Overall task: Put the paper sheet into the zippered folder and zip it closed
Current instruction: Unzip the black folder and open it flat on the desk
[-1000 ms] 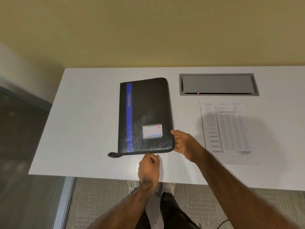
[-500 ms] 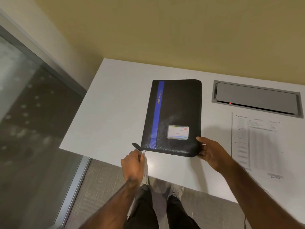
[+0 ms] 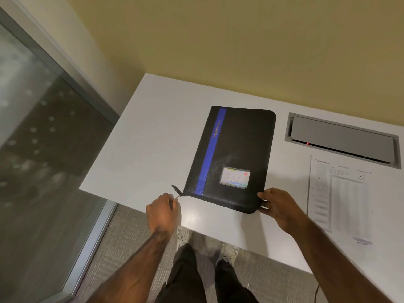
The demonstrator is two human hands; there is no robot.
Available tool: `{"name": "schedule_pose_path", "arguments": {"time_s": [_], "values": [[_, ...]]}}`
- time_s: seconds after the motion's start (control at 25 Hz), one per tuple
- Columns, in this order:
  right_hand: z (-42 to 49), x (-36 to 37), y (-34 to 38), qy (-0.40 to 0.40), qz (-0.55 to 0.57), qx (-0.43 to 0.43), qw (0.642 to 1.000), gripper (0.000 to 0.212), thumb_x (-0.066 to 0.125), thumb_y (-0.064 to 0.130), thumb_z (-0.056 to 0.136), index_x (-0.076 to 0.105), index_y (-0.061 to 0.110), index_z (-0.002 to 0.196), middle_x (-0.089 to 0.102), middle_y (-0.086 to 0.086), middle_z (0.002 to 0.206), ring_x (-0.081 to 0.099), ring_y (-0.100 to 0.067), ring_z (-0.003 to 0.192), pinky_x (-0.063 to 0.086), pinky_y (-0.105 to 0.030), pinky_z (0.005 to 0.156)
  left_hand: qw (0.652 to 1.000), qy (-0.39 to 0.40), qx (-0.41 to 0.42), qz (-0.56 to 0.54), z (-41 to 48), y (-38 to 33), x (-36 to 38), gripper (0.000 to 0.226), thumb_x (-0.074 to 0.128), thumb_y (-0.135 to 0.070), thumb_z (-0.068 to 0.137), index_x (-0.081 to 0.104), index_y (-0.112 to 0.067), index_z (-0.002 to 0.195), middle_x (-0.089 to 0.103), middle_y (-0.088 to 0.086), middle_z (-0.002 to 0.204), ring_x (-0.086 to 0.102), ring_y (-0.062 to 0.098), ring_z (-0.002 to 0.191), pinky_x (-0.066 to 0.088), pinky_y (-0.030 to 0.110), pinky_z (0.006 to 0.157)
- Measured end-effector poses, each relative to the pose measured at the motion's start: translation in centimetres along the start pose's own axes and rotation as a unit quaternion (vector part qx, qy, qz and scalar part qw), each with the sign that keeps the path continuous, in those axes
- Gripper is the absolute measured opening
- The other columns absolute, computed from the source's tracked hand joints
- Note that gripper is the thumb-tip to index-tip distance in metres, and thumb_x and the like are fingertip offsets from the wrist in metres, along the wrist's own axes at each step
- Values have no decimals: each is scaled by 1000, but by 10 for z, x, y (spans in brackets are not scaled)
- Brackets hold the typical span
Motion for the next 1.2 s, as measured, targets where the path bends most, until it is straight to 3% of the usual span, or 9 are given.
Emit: {"name": "schedule_pose_path", "arguments": {"time_s": [0.12, 0.28, 0.36, 0.48, 0.56, 0.72, 0.8, 1.0, 1.2], "values": [[-14, 13, 9, -16, -27, -32, 999, 10, 57, 13, 100, 59, 4, 95, 66, -18, 109, 66, -35, 101, 59, -38, 82, 999, -13, 50, 6, 8, -1, -8, 15, 69, -37, 90, 63, -24, 95, 66, -5, 91, 66, 20, 84, 45, 36, 79], [-39, 39, 39, -55, -126, -120, 983, 13, 62, 20, 97, 58, 10, 90, 66, -10, 91, 68, -30, 89, 60, -28, 72, 985, 37, 167, 6, 6, -18, -9, 84, 69, -67, 79, 48, -18, 143, 52, 4, 146, 51, 24, 134, 41, 41, 111], [-55, 59, 59, -70, -179, -164, 968, 15, 64, 24, 95, 56, 16, 85, 63, -2, 83, 66, -22, 81, 52, -14, 58, 978, 73, 196, -29, 4, -35, -10, 93, 53, -82, 78, 38, -25, 150, 45, 0, 153, 44, 20, 140, 34, 37, 115], [-76, 100, 87, -79, -217, -237, 944, 24, 66, 19, 90, 49, 20, 73, 52, 5, 67, 54, -11, 62, 43, -6, 48, 971, 82, 199, -107, 5, -53, -17, 69, 40, -83, 81, 33, -50, 142, 52, -24, 135, 58, 3, 119, 43, 20, 101], [-88, 131, 101, -66, -229, -286, 928, 27, 66, 20, 88, 45, 19, 70, 46, 7, 61, 47, -8, 56, 43, -12, 49, 968, 113, 168, -152, 11, -55, -22, 54, 38, -80, 84, 30, -61, 134, 52, -39, 114, 62, -5, 95, 46, 9, 83], [-88, 180, 115, 33, -260, -316, 912, 36, 55, 57, 84, 54, 22, 74, 58, 13, 68, 56, 0, 67, 42, -14, 58, 978, 129, 94, -136, 25, -47, -27, 40, 32, -63, 87, 54, -40, 112, 67, -19, 88, 64, 6, 72, 59, 32, 72], [-71, 189, 109, 66, -259, -287, 920, 39, 49, 65, 83, 59, 27, 79, 61, 18, 71, 57, 2, 69, 46, -20, 68, 977, 141, 56, -152, 35, -40, -29, 37, 43, -59, 92, 64, -30, 101, 62, -17, 71, 62, 7, 63, 58, 29, 64], [-6, 161, 60, -28, -352, -208, 912, 38, 56, 53, 94, 64, 25, 117, 62, 5, 130, 59, -12, 111, 49, -32, 96, 944, 216, 60, -240, 50, -25, -29, 30, 53, -52, 97, 68, -27, 91, 72, -5, 77, 69, 8, 71, 60, 31, 67], [29, 117, 5, -70, -510, -134, 847, 58, 59, 49, 89, 44, 24, 139, 33, 2, 147, 34, -25, 137, 48, -48, 102, 890, 256, -14, -376, 69, -4, -25, 22, 59, -32, 99, 72, -15, 101, 76, 3, 93, 73, 19, 89, 59, 44, 88]]}}
Point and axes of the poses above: each hand's wrist, its own z-axis towards the middle knuckle, its own x-axis out of the palm, y = z × x, the point moved 4 cm from there along z, towards the middle knuckle
